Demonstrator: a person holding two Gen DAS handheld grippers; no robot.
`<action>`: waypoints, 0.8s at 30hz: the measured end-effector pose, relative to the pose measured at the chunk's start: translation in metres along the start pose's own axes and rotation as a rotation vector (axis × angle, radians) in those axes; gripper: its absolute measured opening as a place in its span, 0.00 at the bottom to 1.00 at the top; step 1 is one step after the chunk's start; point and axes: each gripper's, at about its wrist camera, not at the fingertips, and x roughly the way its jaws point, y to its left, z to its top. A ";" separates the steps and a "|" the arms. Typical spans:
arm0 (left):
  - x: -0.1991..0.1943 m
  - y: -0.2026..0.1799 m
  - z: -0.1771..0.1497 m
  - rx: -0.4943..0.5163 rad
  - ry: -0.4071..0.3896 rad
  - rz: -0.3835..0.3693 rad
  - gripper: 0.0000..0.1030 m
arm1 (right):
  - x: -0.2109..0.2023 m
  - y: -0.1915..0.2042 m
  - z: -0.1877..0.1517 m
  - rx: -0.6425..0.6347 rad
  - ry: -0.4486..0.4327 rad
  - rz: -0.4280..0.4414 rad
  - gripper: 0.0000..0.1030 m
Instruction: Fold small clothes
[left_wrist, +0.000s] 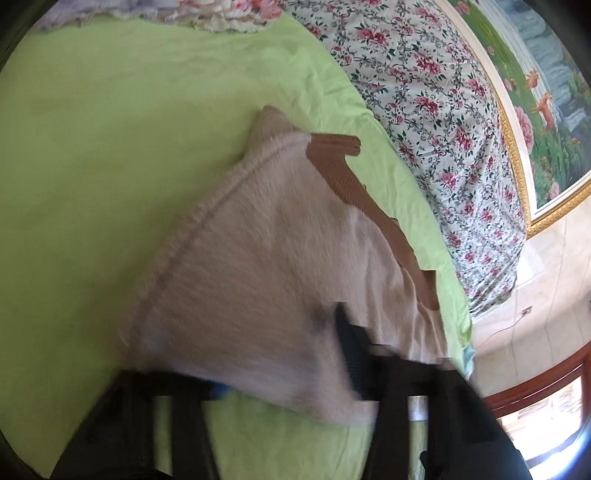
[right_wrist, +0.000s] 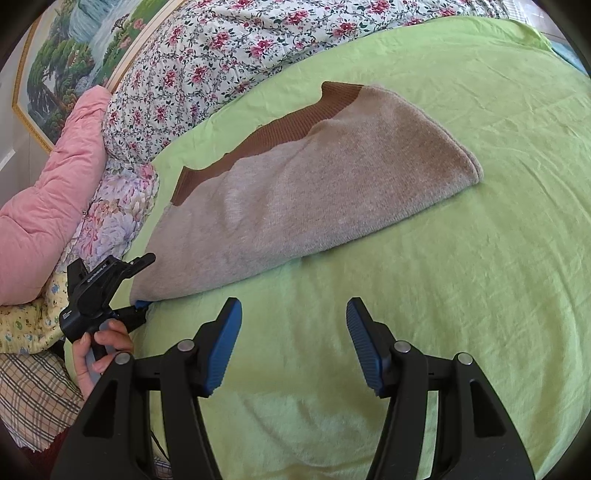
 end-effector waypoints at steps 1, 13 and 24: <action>0.000 -0.004 0.001 0.023 -0.003 0.005 0.19 | 0.000 -0.001 0.003 -0.003 -0.003 0.000 0.58; -0.005 -0.156 -0.045 0.610 -0.041 0.014 0.08 | 0.009 -0.032 0.072 0.028 -0.075 0.039 0.58; 0.067 -0.189 -0.111 0.756 0.150 0.017 0.07 | 0.065 -0.050 0.127 0.136 0.053 0.243 0.58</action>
